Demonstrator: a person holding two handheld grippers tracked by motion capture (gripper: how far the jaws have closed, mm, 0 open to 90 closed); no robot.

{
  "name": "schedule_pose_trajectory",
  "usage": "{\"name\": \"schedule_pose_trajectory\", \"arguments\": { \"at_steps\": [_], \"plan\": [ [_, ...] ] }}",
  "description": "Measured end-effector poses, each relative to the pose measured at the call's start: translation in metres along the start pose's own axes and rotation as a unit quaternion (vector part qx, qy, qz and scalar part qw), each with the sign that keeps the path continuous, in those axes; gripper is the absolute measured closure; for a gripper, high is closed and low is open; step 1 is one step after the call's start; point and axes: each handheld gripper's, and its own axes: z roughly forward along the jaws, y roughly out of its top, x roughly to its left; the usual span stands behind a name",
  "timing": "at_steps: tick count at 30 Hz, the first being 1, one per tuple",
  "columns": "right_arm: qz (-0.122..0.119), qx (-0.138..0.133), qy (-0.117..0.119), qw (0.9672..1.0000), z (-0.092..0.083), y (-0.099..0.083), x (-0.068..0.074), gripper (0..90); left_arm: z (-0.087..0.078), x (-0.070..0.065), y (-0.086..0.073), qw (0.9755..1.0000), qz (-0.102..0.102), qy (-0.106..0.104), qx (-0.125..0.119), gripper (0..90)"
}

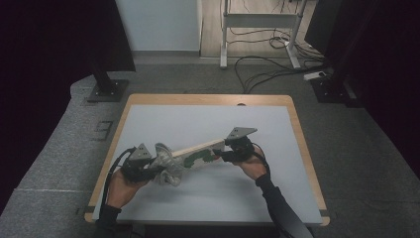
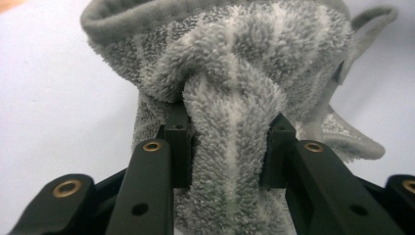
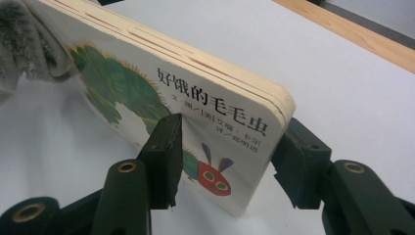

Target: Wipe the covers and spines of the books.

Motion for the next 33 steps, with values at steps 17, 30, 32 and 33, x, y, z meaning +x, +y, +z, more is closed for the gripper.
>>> {"name": "schedule_pose_trajectory", "arguments": {
  "at_steps": [17, 30, 32, 33],
  "plan": [
    [0.002, -0.002, -0.003, 1.0000, 0.000, -0.001, 0.001, 46.9, 0.033, 0.000, -0.020, 0.9992, -0.008, -0.016, 0.036, 64.0],
    [0.001, -0.004, -0.005, 1.0000, 0.000, -0.001, 0.002, 46.7, 0.041, 0.003, -0.026, 0.9986, -0.003, -0.025, 0.046, 63.7],
    [0.001, -0.004, -0.006, 1.0000, 0.000, -0.001, 0.002, 46.7, 0.038, 0.003, -0.024, 0.9988, 0.002, -0.021, 0.045, 63.9],
    [0.000, -0.003, -0.005, 1.0000, -0.001, -0.001, 0.002, 46.7, 0.035, 0.002, -0.022, 0.9987, 0.008, -0.018, 0.046, 63.9]
  ]
}}
